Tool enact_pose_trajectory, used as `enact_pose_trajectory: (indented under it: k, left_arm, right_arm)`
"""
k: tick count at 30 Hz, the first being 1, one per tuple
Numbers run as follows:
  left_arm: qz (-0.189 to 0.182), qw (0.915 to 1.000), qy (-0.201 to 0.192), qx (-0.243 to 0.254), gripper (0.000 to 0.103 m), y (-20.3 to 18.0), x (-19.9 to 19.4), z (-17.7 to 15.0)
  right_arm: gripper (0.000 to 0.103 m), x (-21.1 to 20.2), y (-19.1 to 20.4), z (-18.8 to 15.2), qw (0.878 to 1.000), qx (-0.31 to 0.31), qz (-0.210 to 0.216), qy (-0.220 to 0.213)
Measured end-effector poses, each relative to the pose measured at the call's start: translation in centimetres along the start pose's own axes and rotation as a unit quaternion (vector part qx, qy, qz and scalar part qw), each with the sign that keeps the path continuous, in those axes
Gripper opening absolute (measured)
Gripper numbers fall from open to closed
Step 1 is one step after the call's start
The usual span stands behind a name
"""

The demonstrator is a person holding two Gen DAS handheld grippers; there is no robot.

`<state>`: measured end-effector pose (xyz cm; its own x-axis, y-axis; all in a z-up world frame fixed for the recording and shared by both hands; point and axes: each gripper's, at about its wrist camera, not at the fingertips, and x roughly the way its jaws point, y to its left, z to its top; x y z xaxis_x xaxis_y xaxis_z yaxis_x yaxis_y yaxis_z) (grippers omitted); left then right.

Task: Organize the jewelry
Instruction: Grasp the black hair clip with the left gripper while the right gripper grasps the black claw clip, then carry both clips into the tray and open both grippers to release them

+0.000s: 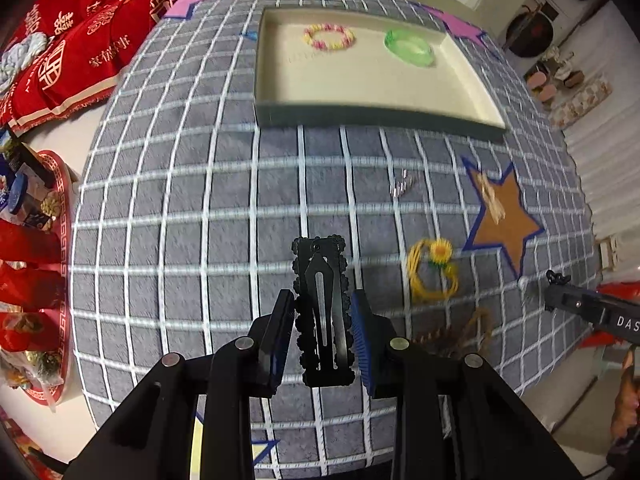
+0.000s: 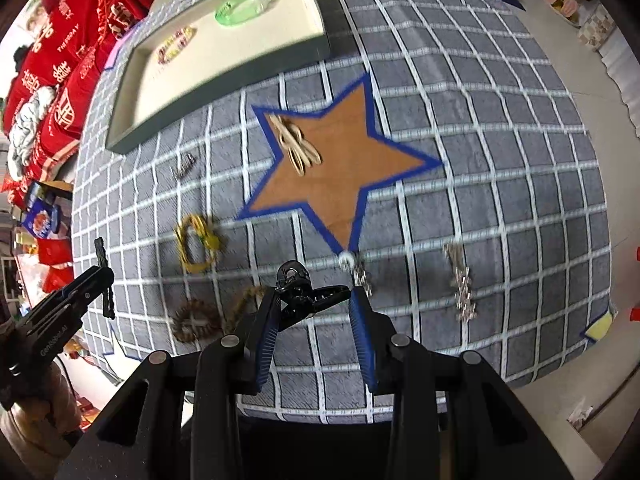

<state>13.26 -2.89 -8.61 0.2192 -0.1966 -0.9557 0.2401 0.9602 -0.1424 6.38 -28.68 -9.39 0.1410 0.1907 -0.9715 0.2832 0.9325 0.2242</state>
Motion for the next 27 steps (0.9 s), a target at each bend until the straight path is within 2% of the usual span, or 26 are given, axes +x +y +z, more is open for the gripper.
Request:
enact_pose_trajectory:
  k: [6, 14, 22, 27]
  left_arm:
    - [-0.003, 0.9996, -0.026, 0.003, 0.038, -0.3, -1.6, 3.3]
    - [-0.001, 0.9986, -0.052, 0.009, 0.038, -0.8, -2.1, 9.3]
    - [0.003, 0.9985, -0.053, -0.011, 0.038, -1.3, 0.3, 15.2]
    - [0.017, 0.9989, -0.042, -0.014, 0.038, -1.7, 2.9, 18.3]
  right_arm:
    - [0.038, -1.3, 1.5, 2.6, 1.000, -0.008, 0.010, -0.022]
    - [0.038, -2.7, 3.2, 9.3, 0.998, -0.031, 0.023, -0.047]
    - [0.038, -2.0, 5.3, 16.2, 0.996, -0.062, 0.030, -0.056]
    - [0.038, 0.0, 6.4, 20.0, 0.996, -0.077, 0.032, -0.042]
